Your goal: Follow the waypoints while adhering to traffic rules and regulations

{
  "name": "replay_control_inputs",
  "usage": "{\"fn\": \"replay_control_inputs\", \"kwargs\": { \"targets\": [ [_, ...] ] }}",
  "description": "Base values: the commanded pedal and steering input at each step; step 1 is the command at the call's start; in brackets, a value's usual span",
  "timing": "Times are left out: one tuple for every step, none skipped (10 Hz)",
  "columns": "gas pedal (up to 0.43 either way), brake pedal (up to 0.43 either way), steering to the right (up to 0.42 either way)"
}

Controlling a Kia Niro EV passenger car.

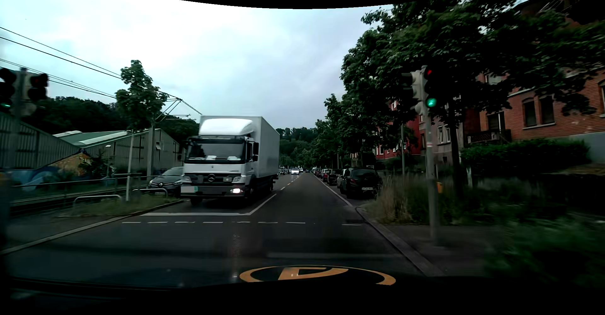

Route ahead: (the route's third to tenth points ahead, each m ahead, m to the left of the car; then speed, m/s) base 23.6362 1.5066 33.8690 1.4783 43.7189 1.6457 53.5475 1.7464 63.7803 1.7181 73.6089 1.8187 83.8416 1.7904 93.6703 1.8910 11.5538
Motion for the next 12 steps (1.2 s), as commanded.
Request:
{"fn": "replay_control_inputs", "kwargs": {
  "targets": [
    [0.079, 0.000, -0.008],
    [0.079, 0.000, -0.008],
    [0.079, 0.000, -0.008],
    [0.079, 0.000, -0.008],
    [0.079, 0.000, -0.008],
    [0.079, 0.000, -0.008],
    [0.079, 0.000, -0.008],
    [0.079, 0.000, -0.007],
    [0.079, 0.000, -0.007],
    [0.079, 0.000, -0.007],
    [0.079, 0.000, -0.006],
    [0.067, 0.000, -0.005]
  ]
}}
